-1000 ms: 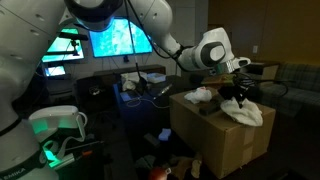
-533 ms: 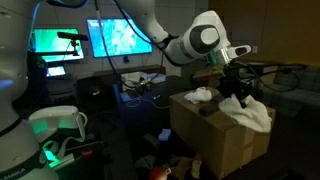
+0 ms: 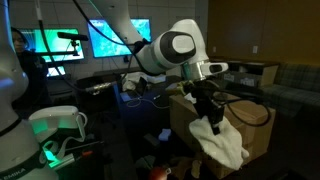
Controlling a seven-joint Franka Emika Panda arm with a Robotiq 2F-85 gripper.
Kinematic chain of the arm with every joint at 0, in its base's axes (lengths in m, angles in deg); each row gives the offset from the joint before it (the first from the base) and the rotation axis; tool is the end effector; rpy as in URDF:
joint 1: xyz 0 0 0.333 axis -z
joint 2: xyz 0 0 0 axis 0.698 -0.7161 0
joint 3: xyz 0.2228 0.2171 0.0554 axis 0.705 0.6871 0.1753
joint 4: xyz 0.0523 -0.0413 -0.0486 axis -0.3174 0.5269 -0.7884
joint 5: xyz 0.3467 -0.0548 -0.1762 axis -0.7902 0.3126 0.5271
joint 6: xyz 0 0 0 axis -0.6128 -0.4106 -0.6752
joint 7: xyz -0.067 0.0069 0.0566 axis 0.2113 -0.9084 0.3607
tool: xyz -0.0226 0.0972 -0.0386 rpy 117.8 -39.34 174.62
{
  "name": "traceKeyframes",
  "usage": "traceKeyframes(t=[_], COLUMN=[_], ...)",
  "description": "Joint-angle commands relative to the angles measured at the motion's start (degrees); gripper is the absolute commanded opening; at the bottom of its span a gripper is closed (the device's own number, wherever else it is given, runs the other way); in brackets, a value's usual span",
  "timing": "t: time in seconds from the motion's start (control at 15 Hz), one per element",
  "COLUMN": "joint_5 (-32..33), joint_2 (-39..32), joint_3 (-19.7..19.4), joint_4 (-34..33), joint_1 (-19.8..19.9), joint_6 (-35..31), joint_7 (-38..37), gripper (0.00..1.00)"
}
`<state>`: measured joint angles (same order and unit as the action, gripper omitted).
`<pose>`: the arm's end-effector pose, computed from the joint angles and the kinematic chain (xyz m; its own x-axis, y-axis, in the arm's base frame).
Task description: Pick up all the objects on the box and put them on table, then pick up the all the objects on the table and put them on the box
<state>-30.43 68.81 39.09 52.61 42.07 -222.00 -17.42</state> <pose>0.5452 -0.1066 0.2979 0.9863 -0.0550 0.1554 -0.1039 -0.9392 0.3272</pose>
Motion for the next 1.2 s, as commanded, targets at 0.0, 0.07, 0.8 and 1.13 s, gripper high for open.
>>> traceKeyframes(t=[0.0, 0.07, 0.8, 1.13], joint_5=[-0.9, -2.2, -18.0, -21.9], joint_2=[1.2, 0.1, -18.8, -23.8], joint_3=[1.4, 1.8, 7.8, 9.5], joint_4=[6.6, 7.2, 2.2, -2.2], joint_1=[2.4, 3.0, 6.0, 7.0], joint_6=[-4.0, -4.7, -15.5, -15.7], joint_7=[-0.5, 0.6, 11.3, 14.9], gripper=[0.06, 0.06, 0.06, 0.06])
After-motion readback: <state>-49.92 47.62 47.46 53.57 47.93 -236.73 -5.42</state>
